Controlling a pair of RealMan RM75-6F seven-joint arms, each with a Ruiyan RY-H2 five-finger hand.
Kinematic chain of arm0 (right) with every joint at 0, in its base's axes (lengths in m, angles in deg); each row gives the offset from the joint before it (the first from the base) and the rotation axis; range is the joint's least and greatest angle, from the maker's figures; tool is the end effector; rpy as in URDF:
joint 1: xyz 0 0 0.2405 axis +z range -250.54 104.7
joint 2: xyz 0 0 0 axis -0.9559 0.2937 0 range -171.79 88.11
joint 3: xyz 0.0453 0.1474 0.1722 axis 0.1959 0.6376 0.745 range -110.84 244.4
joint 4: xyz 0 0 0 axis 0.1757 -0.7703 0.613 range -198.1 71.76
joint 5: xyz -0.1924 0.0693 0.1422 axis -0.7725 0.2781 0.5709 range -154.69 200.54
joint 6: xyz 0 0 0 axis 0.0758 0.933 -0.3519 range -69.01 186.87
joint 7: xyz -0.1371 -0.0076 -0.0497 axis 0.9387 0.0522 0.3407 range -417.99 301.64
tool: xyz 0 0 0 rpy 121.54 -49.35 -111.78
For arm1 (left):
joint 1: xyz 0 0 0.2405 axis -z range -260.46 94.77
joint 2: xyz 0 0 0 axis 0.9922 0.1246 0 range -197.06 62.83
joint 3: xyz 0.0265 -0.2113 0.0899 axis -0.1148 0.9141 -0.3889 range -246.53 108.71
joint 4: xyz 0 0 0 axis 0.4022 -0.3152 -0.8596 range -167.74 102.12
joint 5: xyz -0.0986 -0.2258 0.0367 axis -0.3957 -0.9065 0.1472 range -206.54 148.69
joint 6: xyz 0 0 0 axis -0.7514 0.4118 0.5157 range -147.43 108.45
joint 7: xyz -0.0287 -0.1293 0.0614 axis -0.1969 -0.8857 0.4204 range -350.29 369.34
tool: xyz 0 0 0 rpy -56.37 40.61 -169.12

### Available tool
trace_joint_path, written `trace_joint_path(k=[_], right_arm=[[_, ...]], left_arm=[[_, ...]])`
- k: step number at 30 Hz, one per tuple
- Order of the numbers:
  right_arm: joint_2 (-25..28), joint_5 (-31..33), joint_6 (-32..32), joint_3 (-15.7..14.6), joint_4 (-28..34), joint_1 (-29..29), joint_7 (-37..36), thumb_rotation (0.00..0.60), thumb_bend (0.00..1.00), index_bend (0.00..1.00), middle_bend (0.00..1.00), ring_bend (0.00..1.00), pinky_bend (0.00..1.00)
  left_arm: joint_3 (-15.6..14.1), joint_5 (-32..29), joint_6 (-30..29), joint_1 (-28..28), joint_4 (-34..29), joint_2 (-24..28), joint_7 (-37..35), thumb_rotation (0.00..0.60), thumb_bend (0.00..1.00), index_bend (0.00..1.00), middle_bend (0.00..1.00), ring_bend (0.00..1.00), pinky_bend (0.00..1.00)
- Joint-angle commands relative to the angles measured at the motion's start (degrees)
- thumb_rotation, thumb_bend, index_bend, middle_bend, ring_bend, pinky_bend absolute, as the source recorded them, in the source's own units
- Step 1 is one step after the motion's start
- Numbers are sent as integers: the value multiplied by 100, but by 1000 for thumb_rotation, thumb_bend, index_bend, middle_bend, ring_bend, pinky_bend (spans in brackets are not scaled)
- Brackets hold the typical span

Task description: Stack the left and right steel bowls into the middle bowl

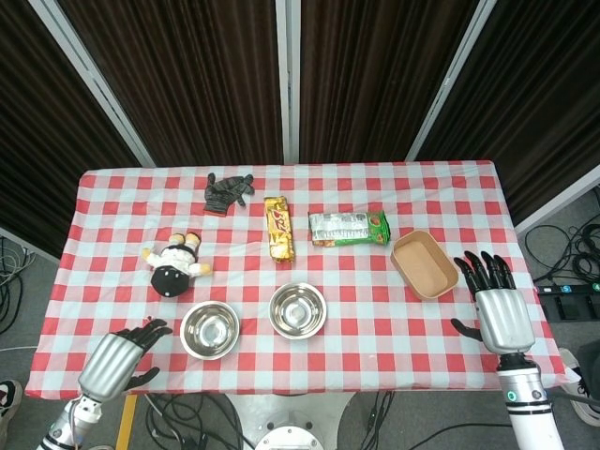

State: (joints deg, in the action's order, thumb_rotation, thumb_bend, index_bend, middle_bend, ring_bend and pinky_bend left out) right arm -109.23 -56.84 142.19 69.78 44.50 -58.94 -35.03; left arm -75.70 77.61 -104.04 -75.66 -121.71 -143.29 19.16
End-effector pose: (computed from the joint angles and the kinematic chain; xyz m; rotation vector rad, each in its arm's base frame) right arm -0.2136 -0.2141 0.0737 1.4878 -0.8257 0.8878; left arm -0.2403 0.1382 0.0167 -1.8236 -0.7918 -1.0435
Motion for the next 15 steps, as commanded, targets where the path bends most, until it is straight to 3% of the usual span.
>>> trace_joint_path(k=[1,6,15], right_arm=[[0,26,-51,38,50,19,80,600,0,114,73,0,46],[-20,129,-155,103,119,55,243,600,0,114,73,0,46],[-48,304,-283,176,216,95,479,600,0,113,76,0,46]], left_arm=[[-71,137,141,120,111,-67,-41,600,193,383,400,568,711],[-126,509,233,385,485,-239,-185,600,214,407,426,602,750],[-18,586,810,994,919,-600,-457,600,232,413,426,624,783]])
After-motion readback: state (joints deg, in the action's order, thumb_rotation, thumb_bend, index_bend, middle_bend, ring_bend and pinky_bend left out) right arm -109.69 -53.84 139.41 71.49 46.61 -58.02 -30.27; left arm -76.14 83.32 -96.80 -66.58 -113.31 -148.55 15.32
